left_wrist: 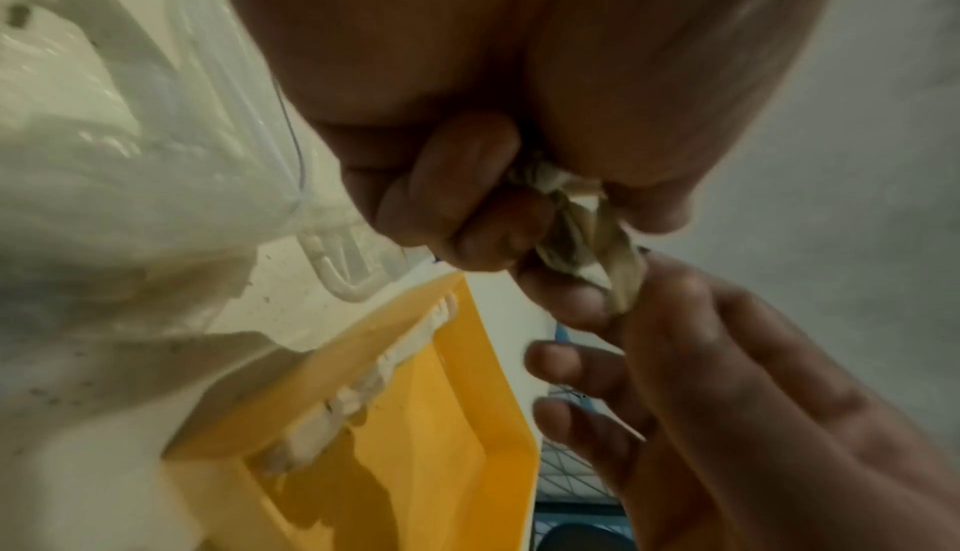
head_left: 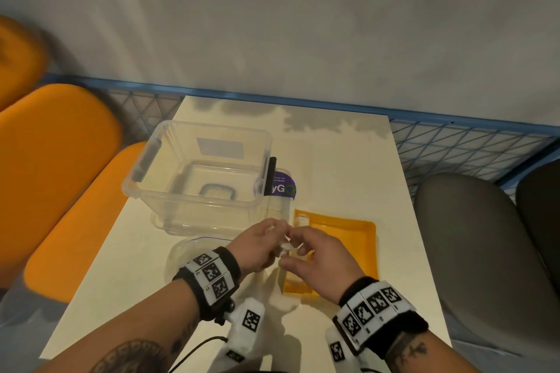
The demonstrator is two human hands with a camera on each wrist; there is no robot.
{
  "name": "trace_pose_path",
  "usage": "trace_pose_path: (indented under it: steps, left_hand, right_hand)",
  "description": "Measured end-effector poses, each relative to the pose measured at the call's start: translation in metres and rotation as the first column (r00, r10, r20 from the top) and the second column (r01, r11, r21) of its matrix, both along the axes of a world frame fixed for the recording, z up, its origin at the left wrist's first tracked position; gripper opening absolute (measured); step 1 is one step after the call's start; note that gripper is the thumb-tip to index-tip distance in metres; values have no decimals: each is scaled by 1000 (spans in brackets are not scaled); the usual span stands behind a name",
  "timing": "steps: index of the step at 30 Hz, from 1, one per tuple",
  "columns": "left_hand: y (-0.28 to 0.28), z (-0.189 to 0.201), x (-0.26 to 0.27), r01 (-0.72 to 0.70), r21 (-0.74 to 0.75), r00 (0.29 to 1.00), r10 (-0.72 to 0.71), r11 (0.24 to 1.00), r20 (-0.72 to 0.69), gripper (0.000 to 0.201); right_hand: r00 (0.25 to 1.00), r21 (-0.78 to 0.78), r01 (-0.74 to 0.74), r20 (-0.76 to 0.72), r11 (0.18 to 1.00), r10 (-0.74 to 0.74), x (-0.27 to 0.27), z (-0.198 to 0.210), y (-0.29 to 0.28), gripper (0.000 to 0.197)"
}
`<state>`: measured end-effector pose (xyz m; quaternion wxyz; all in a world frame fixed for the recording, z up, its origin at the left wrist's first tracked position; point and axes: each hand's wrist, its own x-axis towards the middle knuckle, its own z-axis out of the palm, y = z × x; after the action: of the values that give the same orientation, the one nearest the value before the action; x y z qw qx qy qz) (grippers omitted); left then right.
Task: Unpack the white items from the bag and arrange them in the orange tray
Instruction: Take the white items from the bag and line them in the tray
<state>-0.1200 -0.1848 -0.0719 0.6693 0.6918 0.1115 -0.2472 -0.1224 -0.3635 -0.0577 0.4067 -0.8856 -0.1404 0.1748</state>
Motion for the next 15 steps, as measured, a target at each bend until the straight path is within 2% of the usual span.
trace_pose_path:
  steps: [1,3,5,7,10,11,15]
  left_hand:
    - [-4,1,1,7,-12,1000,-7,1000,15,49]
    - [-8,4,3,19,-27,999,-18,999,44,62]
    - [-7,4,4,36,-48,998,-33,998,61,64]
    - [-5,5,3,73,-18,994,-72,997,88,53]
    - [-3,-1,3,104,111,976,-123,988,182,18]
    - [-2,-4,4,93,129,973,-118,987,198,14]
    - [-3,-11,6,101,256,969,-153,961,194,22]
  right_hand:
    - [999,28,32,-18,999,-31,3,1,3,39]
    - [995,78,100,-22,992,-99,8,0,2,23]
    - [987,126,161,-39,979,-157,11,-1,-2,7]
    - [977,148,210,-59,966,-203,13,-1,-5,11]
    - [967,151,253,-68,956,-245,16,2,-6,10]
    - [966,156,259,-71,953,-250,17,3,-6,8]
    - [974,146,224,-78,963,-215,22,2,-9,7]
